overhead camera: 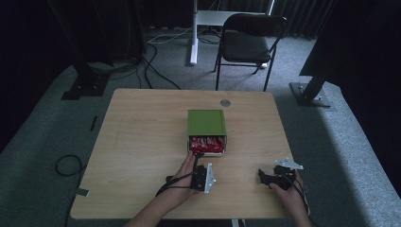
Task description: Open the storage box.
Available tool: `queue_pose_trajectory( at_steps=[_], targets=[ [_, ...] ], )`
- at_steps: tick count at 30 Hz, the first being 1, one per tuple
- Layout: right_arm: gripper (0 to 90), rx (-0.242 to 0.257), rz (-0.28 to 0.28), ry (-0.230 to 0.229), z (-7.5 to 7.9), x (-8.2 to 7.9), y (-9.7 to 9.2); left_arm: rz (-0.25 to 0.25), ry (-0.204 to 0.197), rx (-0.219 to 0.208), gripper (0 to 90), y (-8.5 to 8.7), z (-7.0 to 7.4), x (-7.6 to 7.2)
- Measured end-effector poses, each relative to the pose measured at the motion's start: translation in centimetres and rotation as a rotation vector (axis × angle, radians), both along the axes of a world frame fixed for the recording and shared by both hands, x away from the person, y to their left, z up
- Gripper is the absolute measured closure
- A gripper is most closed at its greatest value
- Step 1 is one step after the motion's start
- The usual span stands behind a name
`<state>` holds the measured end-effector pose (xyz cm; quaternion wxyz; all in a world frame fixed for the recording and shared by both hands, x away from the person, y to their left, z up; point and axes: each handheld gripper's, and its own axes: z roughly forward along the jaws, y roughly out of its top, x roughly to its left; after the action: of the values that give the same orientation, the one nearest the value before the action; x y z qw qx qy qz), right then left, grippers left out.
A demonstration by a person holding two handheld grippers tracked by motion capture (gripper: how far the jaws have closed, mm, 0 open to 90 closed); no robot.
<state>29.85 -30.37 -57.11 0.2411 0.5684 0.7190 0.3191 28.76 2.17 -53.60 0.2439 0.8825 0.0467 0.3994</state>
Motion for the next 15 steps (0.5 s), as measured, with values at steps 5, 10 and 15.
queue_pose_trajectory(
  at_steps=[5, 10, 15],
  targets=[
    [11.8, 0.000, 0.001, 0.000, 0.0, 0.0, 0.0, 0.005, -0.015, 0.033, 15.2, -0.2, -0.2, 0.6],
    [11.8, 0.000, 0.001, 0.000, 0.0, 0.0, 0.0, 0.016, -0.003, 0.039, 15.5, -0.1, -0.8, 1.2],
    [11.8, 0.000, 0.001, 0.000, 0.0, 0.0, 0.0, 0.025, -0.027, 0.075, 15.9, -0.1, -1.3, 1.7]
  ],
)
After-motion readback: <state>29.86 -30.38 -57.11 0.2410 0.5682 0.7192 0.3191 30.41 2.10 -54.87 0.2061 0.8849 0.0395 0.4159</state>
